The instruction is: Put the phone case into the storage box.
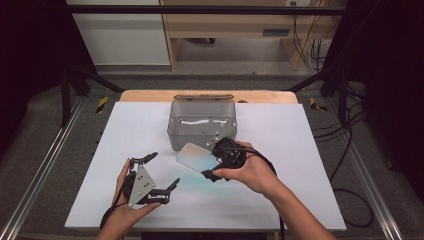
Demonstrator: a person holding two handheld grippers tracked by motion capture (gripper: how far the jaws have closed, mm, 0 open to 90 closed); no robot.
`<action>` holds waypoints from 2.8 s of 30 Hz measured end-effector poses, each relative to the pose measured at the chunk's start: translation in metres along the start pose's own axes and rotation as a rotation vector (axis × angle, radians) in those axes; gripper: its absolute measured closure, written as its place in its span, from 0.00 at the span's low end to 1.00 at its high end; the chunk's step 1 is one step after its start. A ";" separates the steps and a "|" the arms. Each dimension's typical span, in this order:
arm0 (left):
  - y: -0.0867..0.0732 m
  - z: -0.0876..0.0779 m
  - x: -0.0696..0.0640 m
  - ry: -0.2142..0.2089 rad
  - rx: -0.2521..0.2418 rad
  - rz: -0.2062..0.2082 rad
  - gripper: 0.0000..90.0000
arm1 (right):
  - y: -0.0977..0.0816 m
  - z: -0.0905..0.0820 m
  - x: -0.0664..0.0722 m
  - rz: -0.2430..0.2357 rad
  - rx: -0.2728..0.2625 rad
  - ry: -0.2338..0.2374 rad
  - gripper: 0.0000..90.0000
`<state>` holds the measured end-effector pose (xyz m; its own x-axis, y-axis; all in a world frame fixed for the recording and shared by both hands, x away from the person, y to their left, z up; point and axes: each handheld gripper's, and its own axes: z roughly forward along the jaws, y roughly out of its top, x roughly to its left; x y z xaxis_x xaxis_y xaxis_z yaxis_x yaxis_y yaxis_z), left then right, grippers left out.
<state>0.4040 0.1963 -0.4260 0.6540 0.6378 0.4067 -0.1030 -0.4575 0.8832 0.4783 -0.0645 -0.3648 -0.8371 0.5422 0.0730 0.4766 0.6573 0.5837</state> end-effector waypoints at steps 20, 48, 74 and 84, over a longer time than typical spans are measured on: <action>0.000 0.022 -0.017 0.031 -0.012 0.111 0.06 | 0.006 0.005 -0.001 -0.004 0.022 0.022 0.20; 0.000 0.023 -0.021 0.048 -0.003 0.166 0.08 | 0.011 0.005 0.005 -0.027 0.031 0.040 0.20; -0.002 0.024 -0.026 0.076 0.019 0.300 0.18 | 0.016 0.005 0.010 -0.041 0.042 0.054 0.19; -0.002 0.024 -0.030 0.124 0.026 0.413 0.33 | 0.020 0.006 0.012 -0.051 0.046 0.062 0.19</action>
<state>0.4027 0.1636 -0.4452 0.4668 0.4668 0.7511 -0.3173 -0.7044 0.6350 0.4796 -0.0422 -0.3573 -0.8749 0.4749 0.0950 0.4436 0.7071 0.5506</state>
